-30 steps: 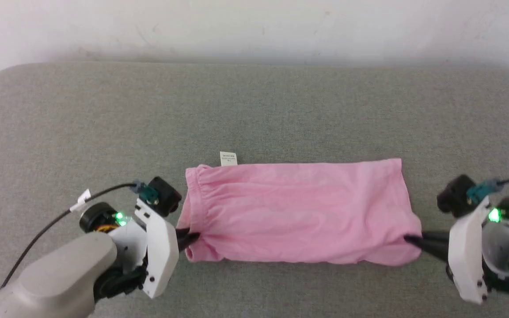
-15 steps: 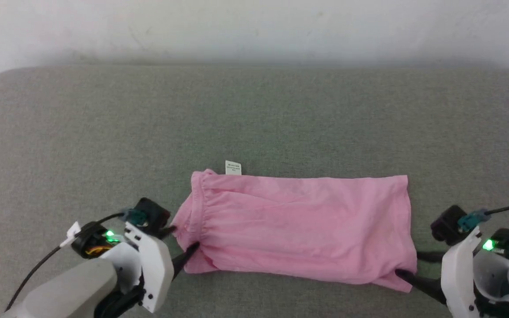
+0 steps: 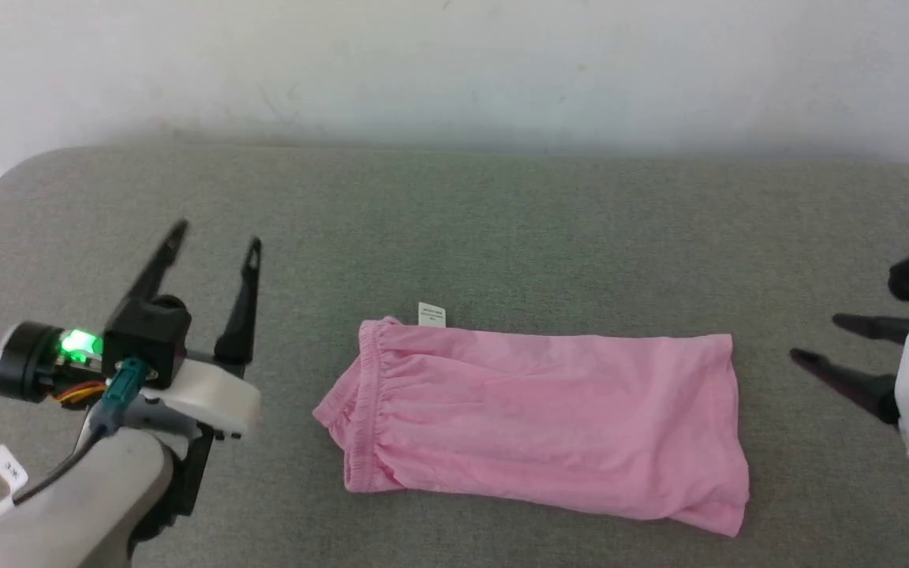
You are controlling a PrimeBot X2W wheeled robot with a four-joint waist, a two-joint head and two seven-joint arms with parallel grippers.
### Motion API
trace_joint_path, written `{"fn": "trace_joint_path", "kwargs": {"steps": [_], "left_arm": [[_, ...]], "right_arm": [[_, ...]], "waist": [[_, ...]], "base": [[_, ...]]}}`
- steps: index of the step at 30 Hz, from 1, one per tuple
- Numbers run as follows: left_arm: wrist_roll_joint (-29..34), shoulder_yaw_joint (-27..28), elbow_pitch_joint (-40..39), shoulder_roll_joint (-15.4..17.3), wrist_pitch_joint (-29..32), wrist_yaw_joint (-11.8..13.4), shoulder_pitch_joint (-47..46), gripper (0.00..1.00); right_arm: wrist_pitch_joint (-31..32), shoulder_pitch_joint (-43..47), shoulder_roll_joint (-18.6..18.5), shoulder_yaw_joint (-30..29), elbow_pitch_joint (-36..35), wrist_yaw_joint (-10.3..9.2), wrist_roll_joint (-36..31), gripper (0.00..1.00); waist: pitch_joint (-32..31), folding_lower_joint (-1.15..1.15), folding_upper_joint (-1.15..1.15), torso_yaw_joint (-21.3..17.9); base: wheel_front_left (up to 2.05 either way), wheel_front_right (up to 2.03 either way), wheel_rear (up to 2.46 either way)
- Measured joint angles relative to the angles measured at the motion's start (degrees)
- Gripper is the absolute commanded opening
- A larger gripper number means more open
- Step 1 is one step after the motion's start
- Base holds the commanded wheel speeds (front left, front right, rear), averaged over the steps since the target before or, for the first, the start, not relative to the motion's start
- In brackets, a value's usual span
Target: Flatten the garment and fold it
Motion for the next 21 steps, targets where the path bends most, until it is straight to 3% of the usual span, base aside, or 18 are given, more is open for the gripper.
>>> {"fn": "trace_joint_path", "kwargs": {"steps": [5,10,14,21], "left_arm": [[9.12,11.13,-4.68,-4.42,-0.07,8.42,7.53,1.00],[16.82,21.91,-7.35,-10.68,-0.07,11.44,17.04,1.00],[21.81,28.02,-8.42,-16.25,-0.07,11.63,23.62,1.00],[28.17,33.63,-7.73,-23.97,-0.07,6.22,28.27,1.00]], "right_arm": [[7.28,0.69,1.15,-4.34,1.99,0.00,0.00,1.00],[13.83,2.47,5.92,-6.95,6.49,0.00,-0.07,1.00],[17.12,4.94,10.81,-8.70,10.58,0.00,-0.66,1.00],[18.81,7.61,19.11,-11.95,16.96,-0.01,-3.75,1.00]], "waist": [[0.87,0.00,0.00,1.04],[1.81,0.00,0.00,1.93],[2.59,0.00,0.00,2.65],[3.97,0.01,0.00,4.12]], "base": [[0.00,0.00,0.00],[0.00,0.00,0.00],[0.00,0.00,0.00],[0.00,0.00,0.00]]}}
